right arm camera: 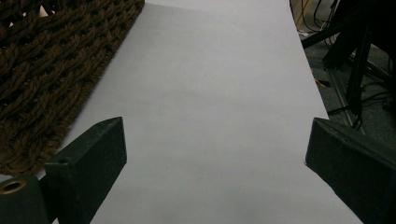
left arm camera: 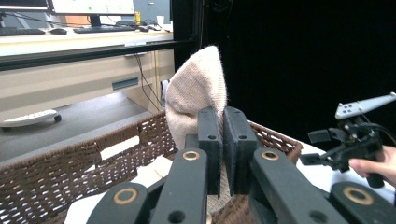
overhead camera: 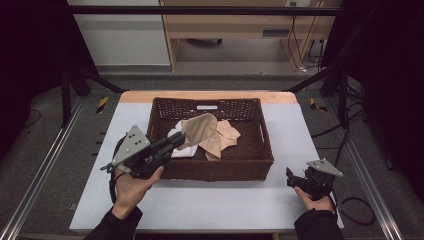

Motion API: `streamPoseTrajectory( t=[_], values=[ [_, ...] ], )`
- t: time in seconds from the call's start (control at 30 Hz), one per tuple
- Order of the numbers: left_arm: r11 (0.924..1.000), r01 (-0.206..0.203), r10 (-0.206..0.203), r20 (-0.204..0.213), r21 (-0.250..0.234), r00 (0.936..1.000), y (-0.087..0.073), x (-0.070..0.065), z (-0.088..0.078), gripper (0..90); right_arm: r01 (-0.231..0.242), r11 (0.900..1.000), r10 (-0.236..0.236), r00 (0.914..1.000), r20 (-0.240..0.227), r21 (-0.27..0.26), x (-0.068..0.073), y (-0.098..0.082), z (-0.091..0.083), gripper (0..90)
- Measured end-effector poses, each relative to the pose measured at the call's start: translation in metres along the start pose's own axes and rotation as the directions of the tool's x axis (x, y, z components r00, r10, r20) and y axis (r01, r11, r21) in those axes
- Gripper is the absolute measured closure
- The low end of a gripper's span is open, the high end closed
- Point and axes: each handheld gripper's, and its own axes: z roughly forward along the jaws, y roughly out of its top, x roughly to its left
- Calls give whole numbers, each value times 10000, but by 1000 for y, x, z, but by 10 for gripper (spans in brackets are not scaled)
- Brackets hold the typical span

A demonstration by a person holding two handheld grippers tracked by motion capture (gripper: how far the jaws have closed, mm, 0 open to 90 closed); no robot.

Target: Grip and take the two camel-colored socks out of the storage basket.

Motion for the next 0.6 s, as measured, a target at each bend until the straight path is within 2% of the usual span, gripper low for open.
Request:
streamPoseTrajectory(
  t=[0.3, 0.43, 0.6],
  values=[
    [9999, -141, 137, 463, 73, 9988, -14, -16, -23, 857, -14, 10000, 14, 10000, 0, -5, 1, 0, -1, 56],
    [9996, -237, 229, 496, 150, 9985, -23, -21, -31, 857, 0, 10000, 0, 10000, 2, -10, 0, 0, -1, 55],
    [9990, 9, -35, 591, 437, 9982, -37, -20, -37, 856, 38, 10000, -38, 10000, -5, 7, 0, 0, -1, 56]
  ],
)
